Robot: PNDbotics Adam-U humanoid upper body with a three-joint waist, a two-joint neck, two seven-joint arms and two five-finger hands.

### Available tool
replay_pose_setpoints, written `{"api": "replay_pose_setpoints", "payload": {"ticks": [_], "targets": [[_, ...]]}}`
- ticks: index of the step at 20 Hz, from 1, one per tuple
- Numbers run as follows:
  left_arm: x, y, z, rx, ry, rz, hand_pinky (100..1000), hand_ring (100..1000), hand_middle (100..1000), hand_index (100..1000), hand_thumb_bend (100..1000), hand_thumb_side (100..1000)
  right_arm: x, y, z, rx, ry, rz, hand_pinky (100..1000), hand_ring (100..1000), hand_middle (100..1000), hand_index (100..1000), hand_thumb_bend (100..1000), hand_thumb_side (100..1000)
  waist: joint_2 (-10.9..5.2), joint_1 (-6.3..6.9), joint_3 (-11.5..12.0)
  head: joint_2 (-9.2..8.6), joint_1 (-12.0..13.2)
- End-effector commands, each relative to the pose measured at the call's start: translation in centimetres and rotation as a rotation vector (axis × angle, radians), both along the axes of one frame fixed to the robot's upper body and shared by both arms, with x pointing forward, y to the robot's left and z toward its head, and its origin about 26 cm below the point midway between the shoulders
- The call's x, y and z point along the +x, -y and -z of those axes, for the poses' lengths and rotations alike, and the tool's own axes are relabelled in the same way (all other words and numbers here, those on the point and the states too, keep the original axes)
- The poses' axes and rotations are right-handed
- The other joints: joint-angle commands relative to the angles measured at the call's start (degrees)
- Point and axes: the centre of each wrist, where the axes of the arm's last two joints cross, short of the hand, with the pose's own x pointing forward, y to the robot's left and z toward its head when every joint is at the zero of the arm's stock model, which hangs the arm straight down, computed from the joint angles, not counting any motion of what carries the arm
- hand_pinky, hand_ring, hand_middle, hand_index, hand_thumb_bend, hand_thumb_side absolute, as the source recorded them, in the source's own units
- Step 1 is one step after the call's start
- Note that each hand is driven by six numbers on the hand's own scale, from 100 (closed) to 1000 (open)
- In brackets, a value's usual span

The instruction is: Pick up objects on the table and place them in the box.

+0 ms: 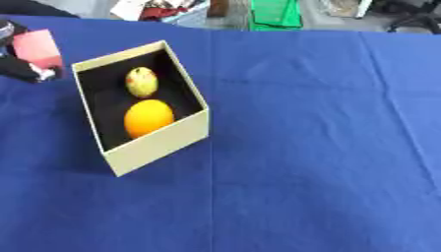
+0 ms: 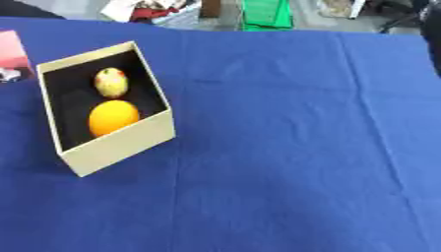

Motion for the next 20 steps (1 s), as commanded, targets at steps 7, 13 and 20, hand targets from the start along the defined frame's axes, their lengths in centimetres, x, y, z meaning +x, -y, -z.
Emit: {"api": "replay_pose_setpoints", "payload": {"ticks": [7,13,20], "targets": [[-2.9,4.8,-3.9,0.120,0.204,0.141,368,576,356,518,100,435,-0.5,0.2,-0.7,-0.005,0.020,0.001,1000,1000,786,991,100,837,-2.86,0.83,0.2,1.51,-0.8],[-5.5,10.0,-4.6,0.119,0.233,0.334,351,586,369,533,101,488,-0.4,0.1,-0.6,-0.004,0.012,-0.007,1000,1000,786,991,100,830,-3.88,1.31,0.2,2.75,-2.0],[-6.3,12.9,-3.4,0.052,0.159,0.447,344,591,384,546,164,519,-0.4,0.0,-0.6,0.009,0.007,-0.014,1000,1000,786,991,100,825,-4.84,1.20,0.4,3.60,-3.3]]}}
